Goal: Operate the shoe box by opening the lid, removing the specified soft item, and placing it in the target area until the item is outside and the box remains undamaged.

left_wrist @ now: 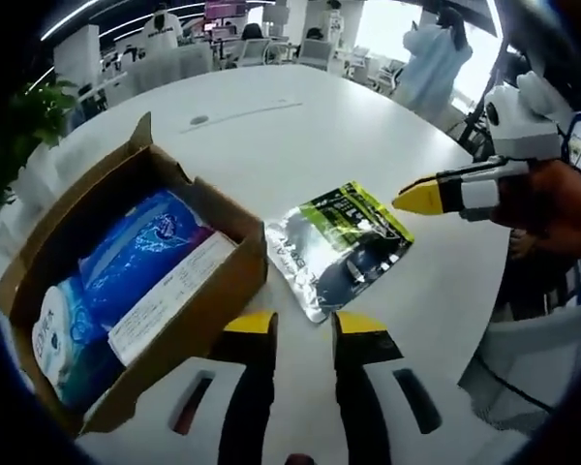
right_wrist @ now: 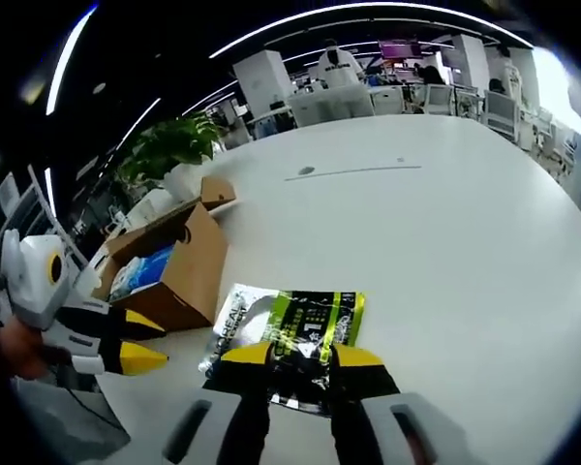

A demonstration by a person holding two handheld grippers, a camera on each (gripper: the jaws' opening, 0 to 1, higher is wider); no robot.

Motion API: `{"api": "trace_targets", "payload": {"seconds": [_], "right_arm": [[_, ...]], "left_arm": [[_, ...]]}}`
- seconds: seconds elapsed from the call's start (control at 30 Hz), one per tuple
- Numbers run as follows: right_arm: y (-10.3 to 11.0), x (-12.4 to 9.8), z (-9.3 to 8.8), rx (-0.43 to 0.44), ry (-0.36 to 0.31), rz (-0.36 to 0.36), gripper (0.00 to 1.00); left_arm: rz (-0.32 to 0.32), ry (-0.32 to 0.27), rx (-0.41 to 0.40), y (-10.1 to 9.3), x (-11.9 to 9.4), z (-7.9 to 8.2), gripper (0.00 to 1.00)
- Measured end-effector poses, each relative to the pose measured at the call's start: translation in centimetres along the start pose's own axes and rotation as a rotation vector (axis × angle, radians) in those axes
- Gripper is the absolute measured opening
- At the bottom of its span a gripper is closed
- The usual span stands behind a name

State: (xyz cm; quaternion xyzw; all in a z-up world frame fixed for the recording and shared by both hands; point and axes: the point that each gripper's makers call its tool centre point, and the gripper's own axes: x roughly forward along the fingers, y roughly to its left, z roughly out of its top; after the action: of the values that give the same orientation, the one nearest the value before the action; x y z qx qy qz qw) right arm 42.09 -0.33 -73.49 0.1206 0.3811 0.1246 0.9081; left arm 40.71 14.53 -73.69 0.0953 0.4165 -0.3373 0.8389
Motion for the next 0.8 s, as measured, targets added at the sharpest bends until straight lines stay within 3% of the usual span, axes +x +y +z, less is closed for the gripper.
{"api": "trace_targets", "payload": {"seconds": [0.43,0.53,0.8], "right_arm": [[4.0,-0.7,1.9,0.085,-0.103,0.023,0.23],[5.1,-0.5,2.0,0.084,-0.110,0.031,0.23],[8.2,-0.3,2.0,0.035,-0.097,0.069,0.28]], "left_arm": [[-0.001,-0.049,0.014,2.8,-3.6,-0.7,0.24],[-0.044,-0.091,0.004,2.7,-4.5,-0.7,0.26],[-0.055,-0.135,0.001,4.5,-6.3,-1.0,0.30]]}}
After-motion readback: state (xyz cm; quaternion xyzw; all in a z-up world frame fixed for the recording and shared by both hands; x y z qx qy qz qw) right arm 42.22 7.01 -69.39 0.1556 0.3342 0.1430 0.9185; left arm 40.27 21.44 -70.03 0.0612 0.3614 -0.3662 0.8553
